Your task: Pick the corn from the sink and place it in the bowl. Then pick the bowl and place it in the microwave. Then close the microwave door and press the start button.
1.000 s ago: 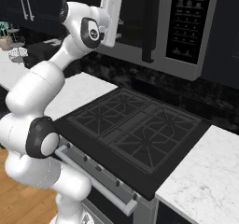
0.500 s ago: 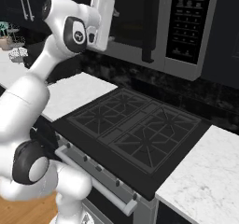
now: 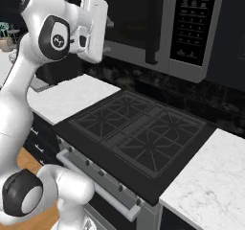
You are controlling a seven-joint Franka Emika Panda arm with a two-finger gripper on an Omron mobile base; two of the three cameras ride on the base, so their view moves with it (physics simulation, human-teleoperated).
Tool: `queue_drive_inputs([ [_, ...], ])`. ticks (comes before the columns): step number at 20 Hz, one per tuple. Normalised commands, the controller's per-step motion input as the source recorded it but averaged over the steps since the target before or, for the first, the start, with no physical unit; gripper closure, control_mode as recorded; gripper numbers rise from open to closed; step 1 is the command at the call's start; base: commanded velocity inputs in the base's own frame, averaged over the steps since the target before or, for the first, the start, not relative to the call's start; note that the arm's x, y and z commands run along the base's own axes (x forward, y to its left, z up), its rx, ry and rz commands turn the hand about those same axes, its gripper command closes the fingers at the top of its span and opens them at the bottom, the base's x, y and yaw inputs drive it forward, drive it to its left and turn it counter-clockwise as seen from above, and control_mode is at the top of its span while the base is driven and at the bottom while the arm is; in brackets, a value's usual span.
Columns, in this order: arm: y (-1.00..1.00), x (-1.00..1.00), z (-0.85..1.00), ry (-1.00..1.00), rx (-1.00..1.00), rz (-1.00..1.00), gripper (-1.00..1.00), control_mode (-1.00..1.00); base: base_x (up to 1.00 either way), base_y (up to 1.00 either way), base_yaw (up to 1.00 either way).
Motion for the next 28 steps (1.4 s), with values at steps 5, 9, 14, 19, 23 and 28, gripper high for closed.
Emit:
queue_drive_inputs([
  [5,-0.01,-0.85,-0.28,0.14,-0.20,0.19,1.00,-1.00,0.00,0.00,0.00],
  [9,0.00,-0.77,-0.43,0.02,-0.39,0.18,1.00,-1.00,0.00,0.00,0.00],
  [14,-0.05,-0.50,-0.32,0.00,-0.45,0.16,1.00,-1.00,0.00,0.00,0.00],
  [19,-0.15,-0.10,-0.12,0.02,-0.40,0.18,1.00,-1.00,0.00,0.00,0.00],
  [23,-0.38,0.03,0.00,-0.07,-0.25,0.24,1.00,-1.00,0.00,0.00,0.00],
  [28,-0.22,0.02,0.03,0.02,-0.26,0.11,1.00,-1.00,0.00,0.00,0.00],
])
